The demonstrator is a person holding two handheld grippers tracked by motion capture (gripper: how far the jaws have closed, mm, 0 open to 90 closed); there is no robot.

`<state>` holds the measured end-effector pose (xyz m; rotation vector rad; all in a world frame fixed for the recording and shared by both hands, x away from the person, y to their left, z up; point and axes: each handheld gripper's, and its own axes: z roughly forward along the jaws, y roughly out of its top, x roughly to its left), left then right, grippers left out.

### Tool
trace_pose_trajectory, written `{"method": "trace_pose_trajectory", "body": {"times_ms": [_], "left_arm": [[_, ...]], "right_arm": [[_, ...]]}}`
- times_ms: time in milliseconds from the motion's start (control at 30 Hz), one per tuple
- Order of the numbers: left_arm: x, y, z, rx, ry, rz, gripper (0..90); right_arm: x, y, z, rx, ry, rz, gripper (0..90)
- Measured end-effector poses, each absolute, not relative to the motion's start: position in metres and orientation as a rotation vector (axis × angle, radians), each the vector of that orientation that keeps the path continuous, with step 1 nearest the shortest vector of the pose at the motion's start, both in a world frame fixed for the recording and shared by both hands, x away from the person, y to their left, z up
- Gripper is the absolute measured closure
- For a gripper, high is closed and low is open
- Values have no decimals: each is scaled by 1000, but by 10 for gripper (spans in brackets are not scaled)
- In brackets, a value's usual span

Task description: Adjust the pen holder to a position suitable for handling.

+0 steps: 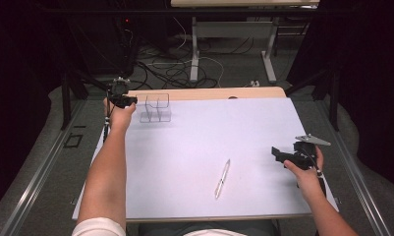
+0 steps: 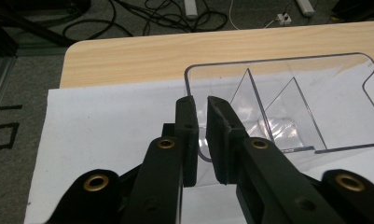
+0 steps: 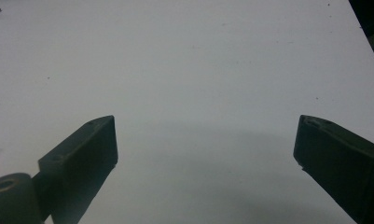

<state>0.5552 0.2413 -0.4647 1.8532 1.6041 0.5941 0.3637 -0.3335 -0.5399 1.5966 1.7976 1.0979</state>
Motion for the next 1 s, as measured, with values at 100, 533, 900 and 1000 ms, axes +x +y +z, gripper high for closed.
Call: {"method": "trace_pose_trajectory", "body": {"times_ms": [100, 533, 900, 1000], "left_arm": [[556, 242, -466, 1856, 1620, 584, 865], [555, 244, -464, 1822, 1678, 516, 889], [555, 239, -462, 1814, 1707, 472, 892], [554, 231, -461, 1810, 1704, 442, 892]], "right_arm": [[364, -333, -540, 1596, 1798, 1097, 59], [364, -333, -540, 1592, 1802, 1099, 59], [365, -332, -541, 1582, 1815, 1096, 61], [365, -331, -541, 1583, 1815, 1098, 61]]}}
